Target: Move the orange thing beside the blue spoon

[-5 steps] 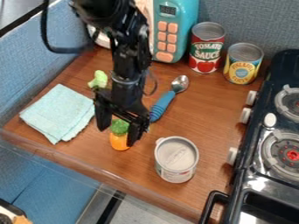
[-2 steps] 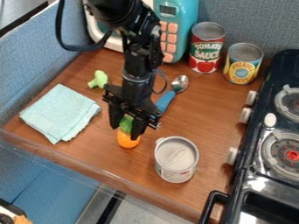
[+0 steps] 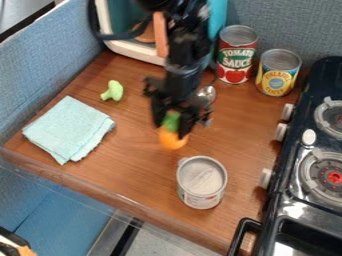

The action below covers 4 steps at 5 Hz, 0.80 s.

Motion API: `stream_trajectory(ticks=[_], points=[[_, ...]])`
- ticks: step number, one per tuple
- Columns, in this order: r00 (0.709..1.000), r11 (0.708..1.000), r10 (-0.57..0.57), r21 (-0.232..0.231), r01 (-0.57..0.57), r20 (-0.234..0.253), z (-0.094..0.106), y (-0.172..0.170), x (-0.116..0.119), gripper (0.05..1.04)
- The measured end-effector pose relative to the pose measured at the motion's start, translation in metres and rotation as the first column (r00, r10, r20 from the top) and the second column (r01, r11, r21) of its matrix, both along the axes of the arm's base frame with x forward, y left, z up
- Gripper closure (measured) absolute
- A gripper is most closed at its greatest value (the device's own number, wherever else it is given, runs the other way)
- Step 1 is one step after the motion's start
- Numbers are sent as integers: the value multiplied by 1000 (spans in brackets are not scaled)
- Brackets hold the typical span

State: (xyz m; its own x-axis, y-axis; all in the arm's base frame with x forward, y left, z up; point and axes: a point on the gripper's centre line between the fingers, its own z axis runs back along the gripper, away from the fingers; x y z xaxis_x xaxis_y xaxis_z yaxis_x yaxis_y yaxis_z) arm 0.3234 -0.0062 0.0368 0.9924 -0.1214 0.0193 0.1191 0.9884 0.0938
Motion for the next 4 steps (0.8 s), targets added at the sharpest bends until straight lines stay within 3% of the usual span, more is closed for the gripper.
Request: stream_trajectory(ticks=[1,2,3,4], points=[[999,996,-38,-82,41,35,-9,-27,41,491],[998,991,-57,-121,57,5,-30,-43,63,491],[997,990,-77,-115,78,8,-30,-51,73,491],[997,990,-78,-116,78,0,-30,-53,72,406]])
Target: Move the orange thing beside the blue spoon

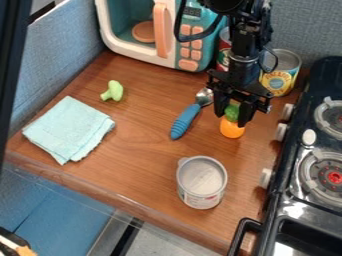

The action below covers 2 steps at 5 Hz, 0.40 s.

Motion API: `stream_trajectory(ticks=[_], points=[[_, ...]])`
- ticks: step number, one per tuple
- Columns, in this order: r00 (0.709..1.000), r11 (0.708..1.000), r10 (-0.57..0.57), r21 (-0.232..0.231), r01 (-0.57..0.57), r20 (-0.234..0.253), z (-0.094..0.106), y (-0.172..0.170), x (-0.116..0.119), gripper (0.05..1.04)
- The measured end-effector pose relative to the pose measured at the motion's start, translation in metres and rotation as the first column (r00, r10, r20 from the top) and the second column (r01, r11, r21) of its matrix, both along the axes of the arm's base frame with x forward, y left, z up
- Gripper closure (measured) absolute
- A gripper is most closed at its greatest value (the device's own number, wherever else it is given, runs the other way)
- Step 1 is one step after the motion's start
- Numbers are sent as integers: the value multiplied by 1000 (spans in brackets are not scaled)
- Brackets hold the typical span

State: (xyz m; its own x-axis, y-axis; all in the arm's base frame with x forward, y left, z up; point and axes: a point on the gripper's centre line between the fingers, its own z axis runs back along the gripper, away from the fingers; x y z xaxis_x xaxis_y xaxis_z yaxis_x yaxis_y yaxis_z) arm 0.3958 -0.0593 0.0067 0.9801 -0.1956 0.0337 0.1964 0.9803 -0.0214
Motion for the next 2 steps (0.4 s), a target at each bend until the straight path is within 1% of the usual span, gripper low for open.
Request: stream_trajectory(ticks=[1,2], points=[[999,1000,1,30,0,-33,-1,-4,-9,130],[997,1000,-2,24,0,79,43,-5,-6,75]])
